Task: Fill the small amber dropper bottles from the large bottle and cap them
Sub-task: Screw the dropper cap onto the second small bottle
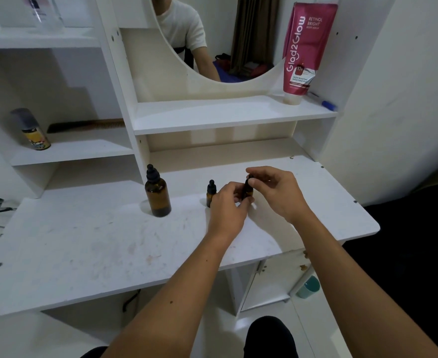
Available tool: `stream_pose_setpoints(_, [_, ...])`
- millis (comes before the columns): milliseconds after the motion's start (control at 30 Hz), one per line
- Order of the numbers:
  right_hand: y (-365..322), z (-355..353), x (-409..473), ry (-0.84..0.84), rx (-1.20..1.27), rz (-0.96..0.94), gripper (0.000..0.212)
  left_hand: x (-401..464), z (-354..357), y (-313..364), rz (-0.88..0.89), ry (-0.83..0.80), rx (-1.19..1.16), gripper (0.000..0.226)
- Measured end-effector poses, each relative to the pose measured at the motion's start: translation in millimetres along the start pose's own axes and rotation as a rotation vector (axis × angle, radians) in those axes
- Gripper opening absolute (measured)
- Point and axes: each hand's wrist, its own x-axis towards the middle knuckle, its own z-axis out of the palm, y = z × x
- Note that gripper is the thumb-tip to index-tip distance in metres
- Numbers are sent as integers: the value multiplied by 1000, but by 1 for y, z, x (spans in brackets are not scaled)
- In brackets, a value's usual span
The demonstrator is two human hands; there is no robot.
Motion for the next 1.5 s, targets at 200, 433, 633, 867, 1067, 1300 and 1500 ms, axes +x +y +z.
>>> stream_pose_setpoints(200, [7, 10, -4, 103, 14, 18, 16, 1, 1, -1, -4, 5, -17, 20])
stream_pose_setpoints(433, [12, 18, -13, 173, 126, -30, 20, 0, 0, 1, -18, 8, -37, 21])
stream_pose_setpoints(633, [17, 20, -12, 209, 149, -7, 13, 0, 1, 2, -21, 11, -26, 20])
stream_pose_setpoints(867, [24, 23, -16, 194, 196, -10, 21, -1, 0, 3, -22, 16, -30, 22])
stream_pose_setpoints(1067, [24, 25, -18, 209, 215, 22, 21, -1, 1, 2, -27, 9, -38, 20])
stream_pose_setpoints(1300, [21, 25, -19, 190, 127, -23, 22, -1, 0, 5, -22, 19, -20, 22])
stream_pose_setpoints(1500, [21, 24, -19, 239, 127, -5, 19, -1, 1, 5, -17, 20, -22, 20])
